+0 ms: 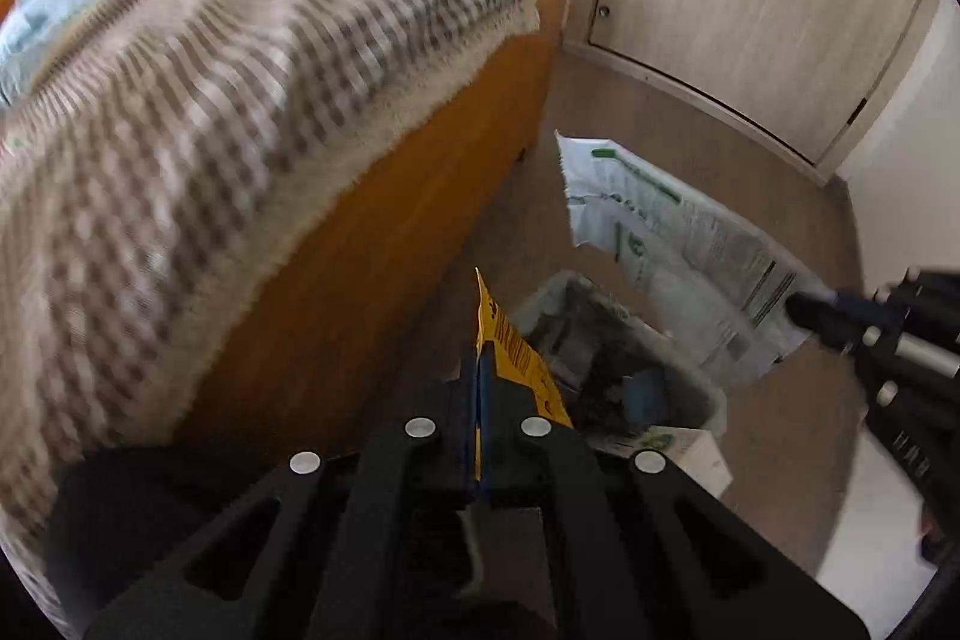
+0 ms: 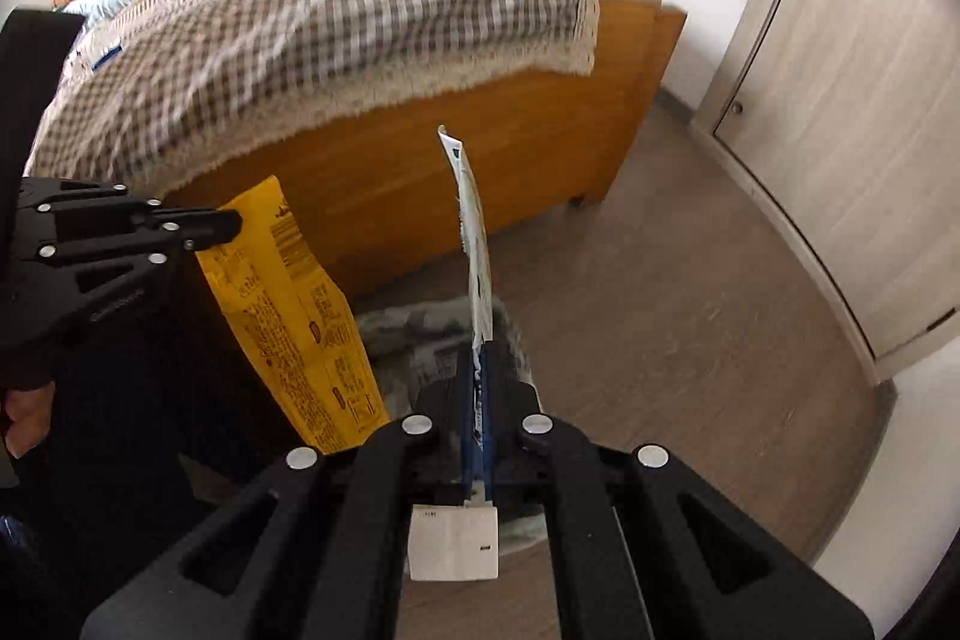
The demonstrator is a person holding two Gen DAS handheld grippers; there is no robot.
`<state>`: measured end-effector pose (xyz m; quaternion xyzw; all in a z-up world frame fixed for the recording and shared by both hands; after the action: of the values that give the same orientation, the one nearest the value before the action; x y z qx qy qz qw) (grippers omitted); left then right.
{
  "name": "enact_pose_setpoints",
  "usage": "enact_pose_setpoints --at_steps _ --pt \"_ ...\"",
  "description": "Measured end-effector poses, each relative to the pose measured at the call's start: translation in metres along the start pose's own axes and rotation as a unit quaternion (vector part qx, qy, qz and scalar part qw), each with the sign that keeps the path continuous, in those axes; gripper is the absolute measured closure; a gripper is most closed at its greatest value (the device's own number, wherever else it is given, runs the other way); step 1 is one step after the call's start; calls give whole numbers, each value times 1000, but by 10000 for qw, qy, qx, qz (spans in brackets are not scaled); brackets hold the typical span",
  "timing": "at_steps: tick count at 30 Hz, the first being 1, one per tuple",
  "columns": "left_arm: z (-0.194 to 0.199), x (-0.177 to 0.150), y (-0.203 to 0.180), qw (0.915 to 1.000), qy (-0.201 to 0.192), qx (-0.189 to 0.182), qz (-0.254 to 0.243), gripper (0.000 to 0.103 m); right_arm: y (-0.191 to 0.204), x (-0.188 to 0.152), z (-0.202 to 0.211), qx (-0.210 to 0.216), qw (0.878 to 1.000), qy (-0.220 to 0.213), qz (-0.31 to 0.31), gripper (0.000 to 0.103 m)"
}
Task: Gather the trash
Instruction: 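Carry the yellow wrapper and printed packet with both grippers to the bin, then open both grippers over the bin, dropping the wrapper and packet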
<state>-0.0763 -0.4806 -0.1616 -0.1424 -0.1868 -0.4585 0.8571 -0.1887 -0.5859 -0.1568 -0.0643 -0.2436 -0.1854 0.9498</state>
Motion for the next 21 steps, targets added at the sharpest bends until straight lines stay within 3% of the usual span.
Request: enact_pose_setpoints --at_steps 2,10,13,15,21 --pt "-13 0 -7 10000 69 57 35 103 -3 -12 -10 60 9998 154 -100 101" --pt "-93 -31 -22 9891 1366 -77 540 102 -11 -36 -20 147 9988 399 -239 101" --pt "-108 -38 -19 9813 1774 -160 733 87 -8 -40 -20 213 9986 444 -213 101" --pt "-103 -31 -14 9831 1574 -218 905 55 -6 -42 -21 256 9985 451 -178 101" --pt "-55 -14 -2 9926 584 -154 1049 52 10 -40 -30 626 9966 529 -100 101"
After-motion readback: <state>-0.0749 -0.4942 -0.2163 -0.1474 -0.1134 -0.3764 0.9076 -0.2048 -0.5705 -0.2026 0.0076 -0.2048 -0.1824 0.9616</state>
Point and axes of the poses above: each gripper's, at about its wrist camera, not at the fingertips, and z roughly against the way its jaws point, y to its left, x to its top, the point moved 5 cm from there along -z, roughly the way its jaws point, and after that the axes turned 1 degree about -x, right-handed, at the moved point
